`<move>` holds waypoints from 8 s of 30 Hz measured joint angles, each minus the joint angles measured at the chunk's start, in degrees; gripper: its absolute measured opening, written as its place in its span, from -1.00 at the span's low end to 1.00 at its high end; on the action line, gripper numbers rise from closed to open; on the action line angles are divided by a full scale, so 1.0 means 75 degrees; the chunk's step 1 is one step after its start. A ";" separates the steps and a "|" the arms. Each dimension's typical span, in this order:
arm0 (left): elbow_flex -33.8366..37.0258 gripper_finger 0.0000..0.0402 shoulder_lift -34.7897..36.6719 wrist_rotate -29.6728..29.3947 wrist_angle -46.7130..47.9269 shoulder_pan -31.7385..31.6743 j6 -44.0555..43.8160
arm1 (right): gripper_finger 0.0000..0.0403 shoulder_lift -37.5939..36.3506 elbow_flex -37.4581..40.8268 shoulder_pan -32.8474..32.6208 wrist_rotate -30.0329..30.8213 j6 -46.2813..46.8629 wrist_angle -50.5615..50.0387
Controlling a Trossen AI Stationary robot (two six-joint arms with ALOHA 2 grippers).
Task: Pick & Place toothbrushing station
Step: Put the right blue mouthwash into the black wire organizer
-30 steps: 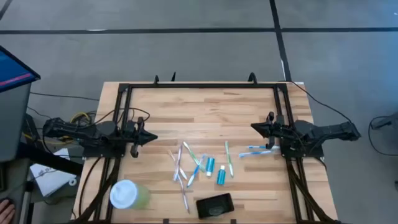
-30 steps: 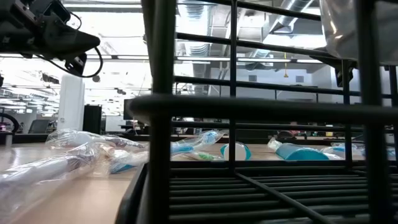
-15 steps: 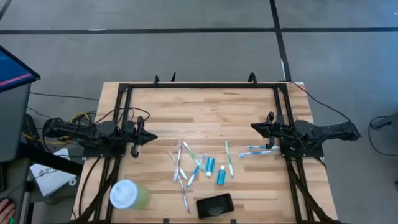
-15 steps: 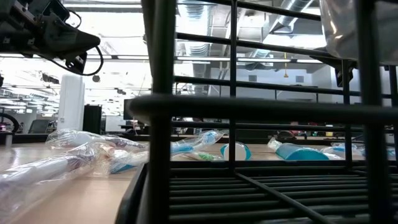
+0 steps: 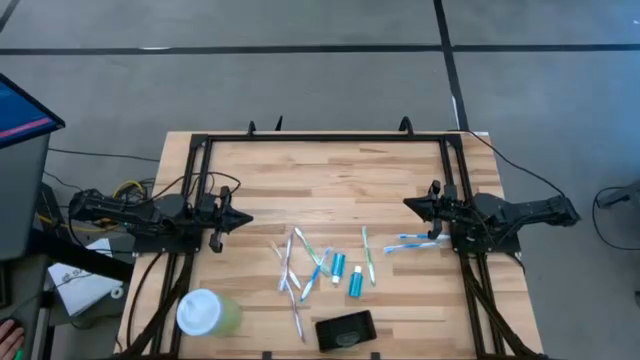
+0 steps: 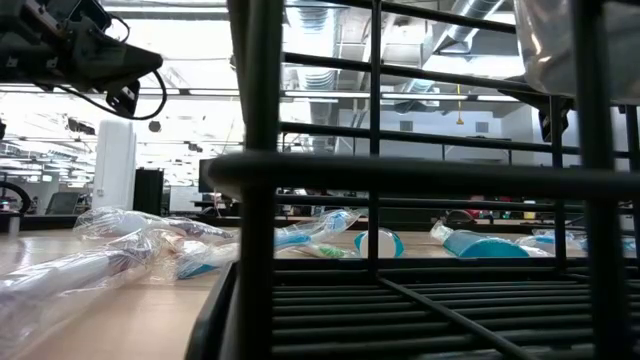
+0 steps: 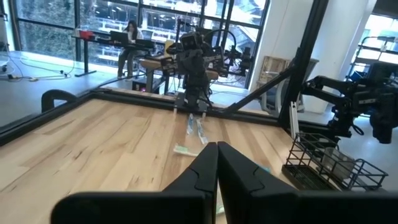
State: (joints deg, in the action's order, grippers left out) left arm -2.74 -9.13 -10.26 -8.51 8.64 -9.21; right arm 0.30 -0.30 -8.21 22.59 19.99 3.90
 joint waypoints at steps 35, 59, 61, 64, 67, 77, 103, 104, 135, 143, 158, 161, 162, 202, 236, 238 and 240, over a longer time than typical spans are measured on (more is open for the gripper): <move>-0.0012 -0.99 -0.0395 -0.3716 -0.3635 0.0000 -0.3785 | -1.00 0.0006 -0.0440 0.0621 0.0799 0.3998 0.1764; -0.1876 -0.99 -0.5189 -0.0963 -0.3661 -0.0015 -0.4515 | -1.00 0.3355 -0.2501 0.0411 -0.0485 0.5170 -0.0307; -0.2016 -0.99 -0.5489 -0.0816 -0.3663 -0.0015 -0.4616 | -1.00 0.3567 -0.2619 0.0411 -0.0745 0.5299 -0.0409; -0.2202 -0.99 -0.5884 -0.0563 -0.3663 -0.0015 -0.4644 | -1.00 0.3900 -0.2786 0.0411 -0.1241 0.5472 -0.0479; -0.2394 -0.99 -0.6244 -0.0247 -0.3654 -0.0015 -0.4701 | -1.00 0.4547 -0.2966 0.0395 -0.1645 0.5604 -0.0454; -0.3133 -0.99 -0.7323 0.0399 -0.2861 -0.0015 -0.4778 | -1.00 0.6997 -0.4066 0.0096 -0.2753 0.5604 -0.0795; -0.3931 -0.99 -0.7606 0.0764 -0.0173 -0.0015 -0.4410 | -1.00 1.0736 -0.6610 0.0018 -0.4393 0.6344 -0.4191; -0.3931 -0.99 -0.7606 0.0762 -0.0173 -0.0015 -0.4409 | -1.00 1.0848 -0.6692 0.0036 -0.4400 0.6344 -0.4332; -0.3920 -0.99 -0.7606 0.0807 -0.0444 -0.0150 -0.4409 | -1.00 1.2611 -0.8564 -0.0624 -0.6936 0.3878 -0.5088; -0.3920 -0.99 -0.7606 0.0807 -0.0476 -0.0236 -0.4409 | -1.00 1.3513 -0.8550 -0.1082 -0.6719 0.4415 -0.4904; -0.3917 -0.99 -0.7603 0.0749 -0.0605 -0.0239 -0.4434 | -0.94 1.3696 -0.8553 -0.1396 -0.6248 0.7270 -0.4489; -0.3917 -0.99 -0.7603 0.0743 -0.0636 -0.0242 -0.4430 | -0.81 1.3891 -0.8553 -0.1406 -0.6202 0.7491 -0.4470; -0.3917 -0.99 -0.7603 0.0743 -0.0642 -0.0242 -0.4430 | -0.76 1.3978 -0.8553 -0.1408 -0.6199 0.7577 -0.4467; -0.3917 -0.99 -0.7603 0.0740 -0.0636 -0.0458 -0.4205 | 0.05 1.4248 -0.8553 -0.0578 -0.5135 0.6905 -0.3997; -0.3917 -0.99 -0.7603 0.0812 -0.0639 -0.0392 -0.4436 | 0.06 1.4242 -0.9436 -0.2136 -0.2680 0.8763 -0.4883; -0.3917 -0.99 -0.7603 0.0810 -0.0639 -0.0419 -0.4432 | 0.06 1.4362 -0.9446 -0.2172 -0.2630 0.8816 -0.4836; -0.3917 -0.99 -0.7603 0.0810 -0.0639 -0.0449 -0.4430 | 0.06 1.4528 -0.9418 -0.2174 -0.2637 0.8856 -0.4906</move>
State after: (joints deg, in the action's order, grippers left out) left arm -32.12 -66.15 -4.19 -13.30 5.28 -42.44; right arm 109.25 -70.93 -24.51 2.81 86.41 -32.90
